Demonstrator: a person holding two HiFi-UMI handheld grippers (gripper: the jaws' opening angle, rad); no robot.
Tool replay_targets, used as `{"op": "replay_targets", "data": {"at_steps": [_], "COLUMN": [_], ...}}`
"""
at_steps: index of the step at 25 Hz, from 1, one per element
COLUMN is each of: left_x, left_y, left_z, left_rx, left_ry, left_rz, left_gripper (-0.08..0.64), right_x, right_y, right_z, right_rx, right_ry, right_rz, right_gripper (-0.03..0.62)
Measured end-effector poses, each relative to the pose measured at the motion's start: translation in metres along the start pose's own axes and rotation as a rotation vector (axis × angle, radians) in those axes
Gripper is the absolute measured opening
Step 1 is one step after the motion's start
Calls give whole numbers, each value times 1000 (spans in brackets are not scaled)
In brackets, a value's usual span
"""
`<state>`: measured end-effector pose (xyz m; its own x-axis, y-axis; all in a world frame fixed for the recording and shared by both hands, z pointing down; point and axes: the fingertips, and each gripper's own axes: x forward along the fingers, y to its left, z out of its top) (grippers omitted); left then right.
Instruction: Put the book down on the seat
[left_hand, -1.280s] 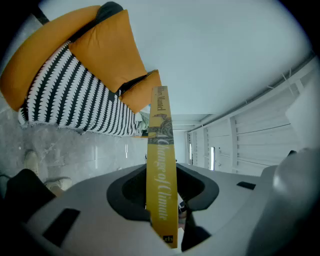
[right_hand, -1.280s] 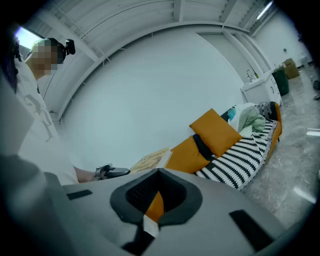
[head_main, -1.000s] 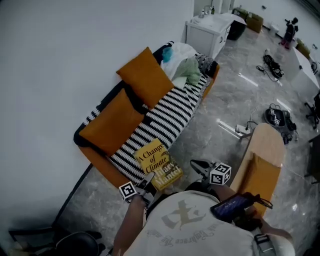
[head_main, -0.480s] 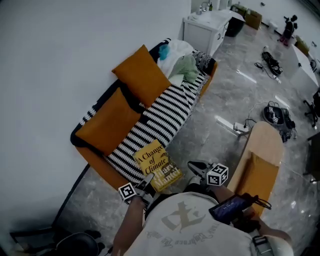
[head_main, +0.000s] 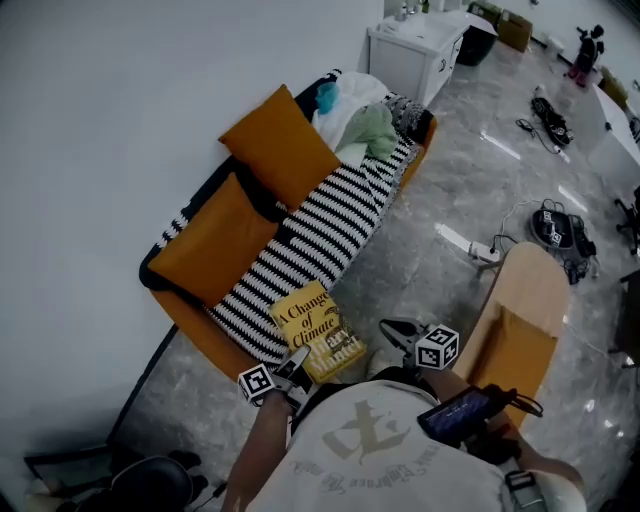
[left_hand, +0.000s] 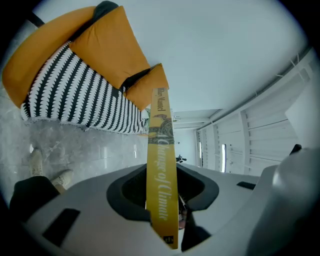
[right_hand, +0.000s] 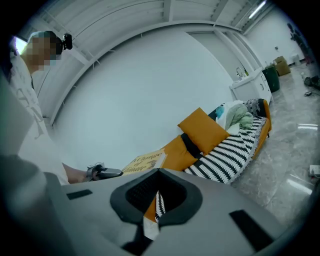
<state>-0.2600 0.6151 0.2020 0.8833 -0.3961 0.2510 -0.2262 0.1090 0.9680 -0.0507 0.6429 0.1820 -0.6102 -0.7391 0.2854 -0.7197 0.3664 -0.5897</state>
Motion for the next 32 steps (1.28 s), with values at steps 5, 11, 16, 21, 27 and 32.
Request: {"op": "replay_targets", "data": {"at_steps": [5,11,16,21,27,32], "left_x": [23,52,76,93,122,135], "left_y": [-2,-9,-17,-27,-40,-46], "left_z": [-5,-14,-12,-12,-15,-9], "left_rx": [7,21,26,34,49,60], "left_ry": [-7,3,-12,-19,-4,0], "left_rz": [28,108,120,95,70,54], "left_gripper": [149,149,149,149,149,149], "right_x": [-9,-22,-28,-33,-47,-54], "right_y": [-23,-53,-78,-85,-100,-112], "right_z": [10,11,14,20,32,33], "right_rx": [16,55,75,68,80,90], "right_ry": [-4,-12,-8,-10,-39,-32], "right_rz": [-2,5,10,25,12,-12], "right_gripper": [14,14,14,14,14,14]}}
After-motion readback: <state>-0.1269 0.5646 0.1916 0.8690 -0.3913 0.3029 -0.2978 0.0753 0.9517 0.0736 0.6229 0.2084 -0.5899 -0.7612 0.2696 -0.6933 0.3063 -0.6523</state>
